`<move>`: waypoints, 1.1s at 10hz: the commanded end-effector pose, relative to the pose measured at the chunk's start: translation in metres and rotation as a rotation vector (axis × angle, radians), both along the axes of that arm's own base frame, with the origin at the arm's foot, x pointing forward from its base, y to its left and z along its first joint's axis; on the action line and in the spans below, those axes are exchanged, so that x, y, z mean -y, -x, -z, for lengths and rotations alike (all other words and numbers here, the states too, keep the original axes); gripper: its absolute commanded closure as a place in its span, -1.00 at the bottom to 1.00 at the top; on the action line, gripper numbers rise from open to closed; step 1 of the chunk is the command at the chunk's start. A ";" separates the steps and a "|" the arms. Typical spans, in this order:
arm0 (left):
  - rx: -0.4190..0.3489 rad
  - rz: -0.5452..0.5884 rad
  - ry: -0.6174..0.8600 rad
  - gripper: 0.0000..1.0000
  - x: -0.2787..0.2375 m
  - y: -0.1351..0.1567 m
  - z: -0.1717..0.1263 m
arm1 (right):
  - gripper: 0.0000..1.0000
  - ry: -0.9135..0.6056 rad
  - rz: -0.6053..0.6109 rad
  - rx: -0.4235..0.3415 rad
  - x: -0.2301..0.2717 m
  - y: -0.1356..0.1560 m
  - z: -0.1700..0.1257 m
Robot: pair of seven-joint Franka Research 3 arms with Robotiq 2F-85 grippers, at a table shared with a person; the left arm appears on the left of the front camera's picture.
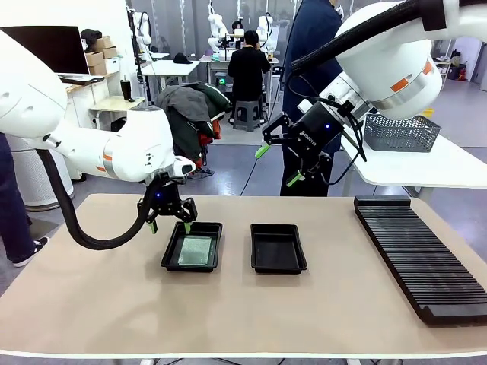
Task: Inspect and transfer BCBs to ESD trays.
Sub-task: Pick up the ESD tray and place it on the left side of the table.
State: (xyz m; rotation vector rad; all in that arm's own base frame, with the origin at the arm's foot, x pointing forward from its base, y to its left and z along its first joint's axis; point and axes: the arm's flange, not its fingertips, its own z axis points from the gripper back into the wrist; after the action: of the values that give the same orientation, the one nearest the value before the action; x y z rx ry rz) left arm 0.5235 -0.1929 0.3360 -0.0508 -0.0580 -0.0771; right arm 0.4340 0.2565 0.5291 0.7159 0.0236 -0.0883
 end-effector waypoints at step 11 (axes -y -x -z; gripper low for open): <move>-0.010 0.003 -0.052 -0.91 -0.001 0.002 0.028 | -1.00 0.010 0.010 0.005 -0.002 -0.003 0.000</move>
State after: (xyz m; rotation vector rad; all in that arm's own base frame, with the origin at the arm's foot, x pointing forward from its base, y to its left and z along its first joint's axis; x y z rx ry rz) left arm 0.5238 -0.1933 0.3093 -0.0247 -0.0253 -0.0980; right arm 0.4341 0.2564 0.5292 0.7160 0.0235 -0.0884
